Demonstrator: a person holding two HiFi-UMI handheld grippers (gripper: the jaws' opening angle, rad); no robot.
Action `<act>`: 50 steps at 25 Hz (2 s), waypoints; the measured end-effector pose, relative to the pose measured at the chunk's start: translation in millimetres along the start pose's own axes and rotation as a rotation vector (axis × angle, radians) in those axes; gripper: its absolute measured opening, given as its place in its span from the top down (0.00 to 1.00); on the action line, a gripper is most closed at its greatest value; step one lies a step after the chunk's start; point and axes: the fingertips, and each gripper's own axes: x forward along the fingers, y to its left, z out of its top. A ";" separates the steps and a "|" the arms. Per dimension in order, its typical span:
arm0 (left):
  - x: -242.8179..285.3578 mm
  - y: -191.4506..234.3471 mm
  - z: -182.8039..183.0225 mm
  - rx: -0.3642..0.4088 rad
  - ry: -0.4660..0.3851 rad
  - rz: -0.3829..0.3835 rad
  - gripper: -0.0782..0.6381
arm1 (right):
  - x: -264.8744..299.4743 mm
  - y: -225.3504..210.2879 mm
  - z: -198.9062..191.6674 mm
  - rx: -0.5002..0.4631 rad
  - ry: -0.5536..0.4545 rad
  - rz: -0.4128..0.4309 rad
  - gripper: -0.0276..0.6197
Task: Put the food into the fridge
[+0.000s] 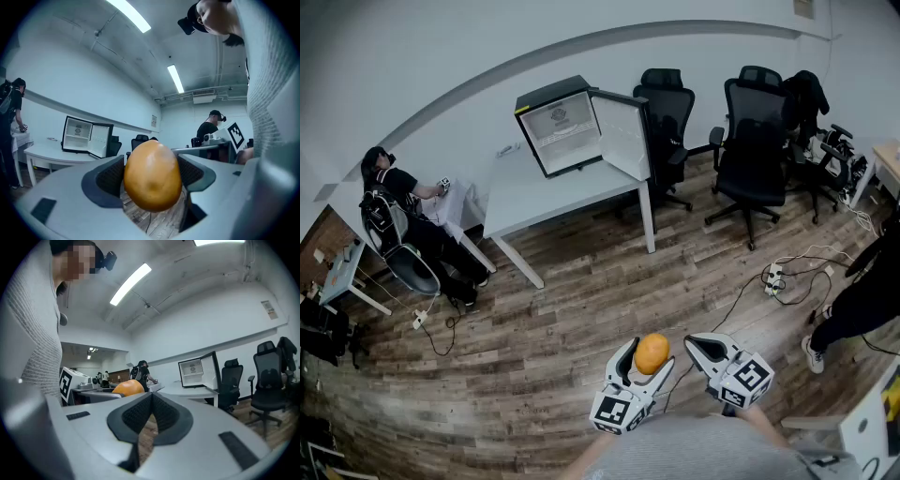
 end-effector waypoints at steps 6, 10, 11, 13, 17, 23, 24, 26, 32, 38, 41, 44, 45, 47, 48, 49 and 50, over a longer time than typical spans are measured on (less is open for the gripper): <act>1.4 -1.8 -2.8 0.002 0.004 -0.005 0.38 | -0.9 -1.1 -2.9 0.001 0.007 -0.001 0.94; 2.3 -3.1 -1.6 0.001 0.004 -0.005 0.38 | -2.4 -1.8 -1.5 -0.003 0.008 -0.002 0.94; 2.0 -3.4 -1.9 0.002 0.003 -0.006 0.38 | -2.9 -1.4 -1.7 -0.004 0.005 -0.001 0.94; 1.3 -4.5 -2.8 0.002 0.003 -0.007 0.38 | -3.8 1.3 -1.7 0.001 -0.005 0.010 0.94; 4.7 -9.4 -1.5 0.003 0.000 -0.015 0.38 | -7.9 5.4 2.8 0.052 -0.050 0.053 0.94; 10.5 -15.4 -1.2 0.008 0.003 -0.023 0.38 | -14.8 -0.5 0.2 0.054 -0.039 0.042 0.94; 10.8 -16.2 -0.6 0.007 0.002 -0.023 0.38 | -15.7 -1.8 0.3 0.054 -0.038 0.037 0.94; 10.6 -18.1 -0.7 0.007 -0.001 -0.020 0.38 | -17.9 -3.1 -1.4 0.056 -0.037 0.032 0.94; 7.6 -20.0 -1.6 0.013 0.002 0.005 0.38 | -19.8 -2.2 -9.0 0.070 -0.025 0.046 0.94; 4.9 -12.7 -5.2 0.004 0.008 0.048 0.38 | -15.5 -8.8 -16.3 0.091 -0.005 0.054 0.94; 8.7 -1.2 -8.9 -0.005 0.011 0.061 0.38 | -7.5 -15.5 -19.9 0.093 0.000 0.049 0.94; 19.5 18.7 -8.4 -0.008 -0.002 0.065 0.38 | 8.2 -28.5 -19.6 0.091 0.004 0.037 0.94; 25.1 27.4 -6.8 -0.009 -0.007 0.064 0.38 | 15.8 -34.1 -18.0 0.088 0.004 0.033 0.94; 38.1 47.7 -4.3 -0.012 -0.011 0.058 0.38 | 33.8 -46.3 -13.5 0.080 0.003 0.022 0.94; 45.0 59.2 -4.9 -0.015 -0.005 0.054 0.38 | 43.8 -53.1 -11.3 0.078 0.001 0.014 0.94; 52.0 71.3 -6.2 -0.018 0.005 0.049 0.38 | 54.3 -60.1 -9.5 0.078 -0.001 0.005 0.94; 59.1 83.6 -6.2 -0.020 0.010 0.045 0.38 | 65.2 -66.9 -7.8 0.079 -0.002 -0.002 0.94</act>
